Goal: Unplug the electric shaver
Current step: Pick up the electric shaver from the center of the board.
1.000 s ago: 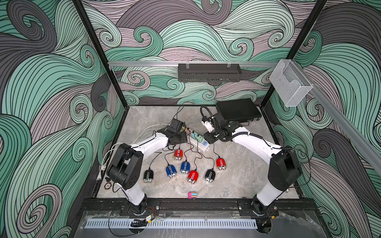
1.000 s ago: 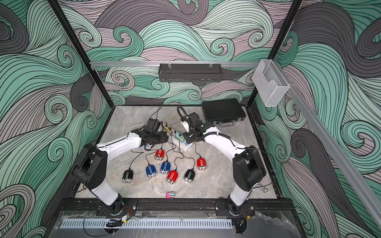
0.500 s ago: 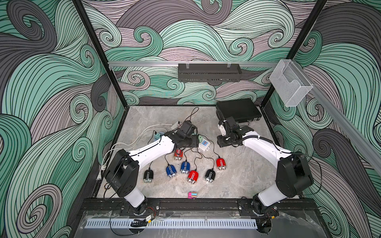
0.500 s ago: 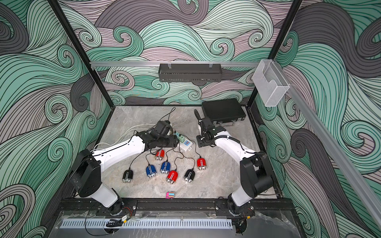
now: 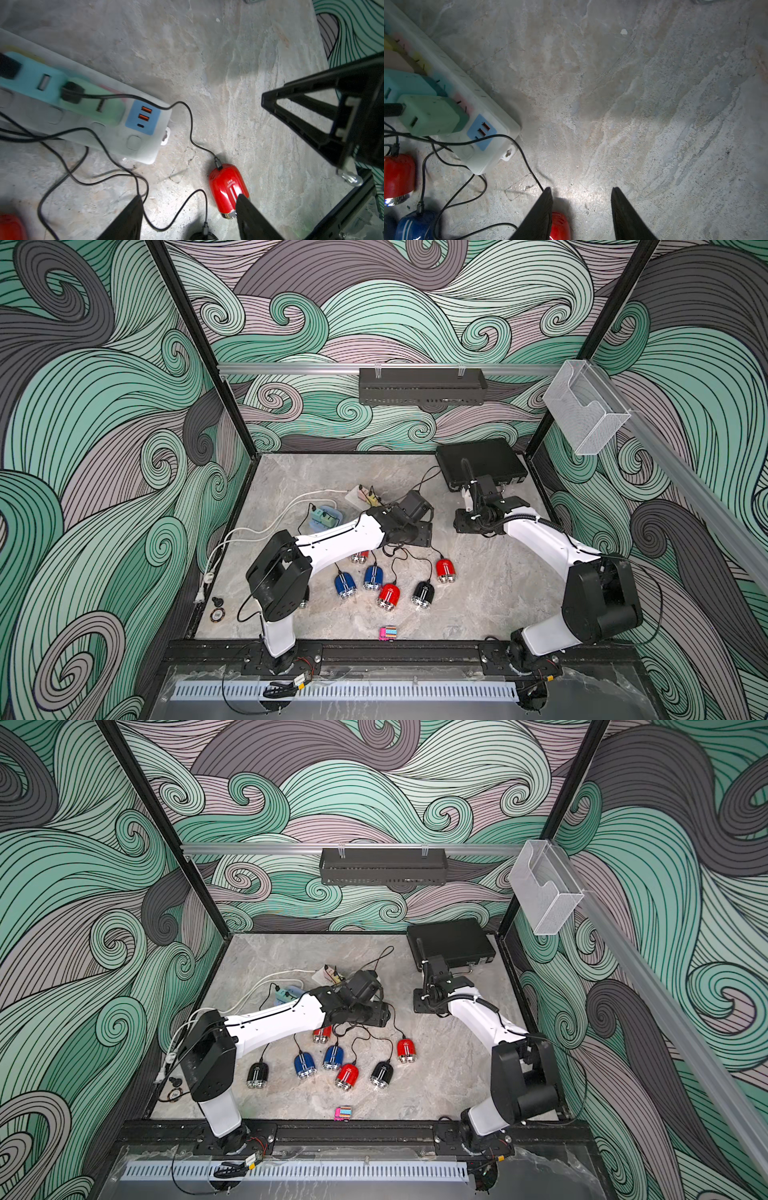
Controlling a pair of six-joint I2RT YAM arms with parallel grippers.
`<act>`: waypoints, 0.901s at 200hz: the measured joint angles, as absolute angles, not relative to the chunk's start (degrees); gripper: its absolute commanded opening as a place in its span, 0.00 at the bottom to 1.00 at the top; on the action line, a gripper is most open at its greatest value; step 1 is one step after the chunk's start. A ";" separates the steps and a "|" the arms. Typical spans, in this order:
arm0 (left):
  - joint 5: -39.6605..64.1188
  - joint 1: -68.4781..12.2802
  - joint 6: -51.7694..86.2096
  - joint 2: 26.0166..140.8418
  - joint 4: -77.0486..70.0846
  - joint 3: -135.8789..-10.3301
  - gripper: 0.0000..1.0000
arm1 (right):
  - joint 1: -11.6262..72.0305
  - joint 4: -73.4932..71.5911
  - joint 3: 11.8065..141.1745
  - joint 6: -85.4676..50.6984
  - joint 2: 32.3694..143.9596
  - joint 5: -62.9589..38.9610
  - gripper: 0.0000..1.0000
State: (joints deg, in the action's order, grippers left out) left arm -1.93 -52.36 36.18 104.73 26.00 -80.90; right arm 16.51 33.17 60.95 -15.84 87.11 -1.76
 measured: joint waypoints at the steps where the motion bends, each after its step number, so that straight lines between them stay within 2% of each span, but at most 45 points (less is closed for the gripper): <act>1: -1.93 -52.53 36.23 104.97 26.06 -81.08 0.71 | 16.47 33.15 60.90 -15.88 87.11 -1.78 0.46; 77: -1.19 -59.79 37.04 114.98 28.58 -90.02 0.77 | 10.55 30.15 54.11 -19.57 81.36 -3.75 0.48; 180: -1.63 -63.16 37.41 121.49 33.82 -95.83 0.79 | 7.77 26.74 47.90 -21.87 75.29 -4.99 0.51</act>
State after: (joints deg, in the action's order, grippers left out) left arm -1.63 -63.16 37.41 121.49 33.82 -95.83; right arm 7.77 26.74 47.90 -21.87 75.29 -4.99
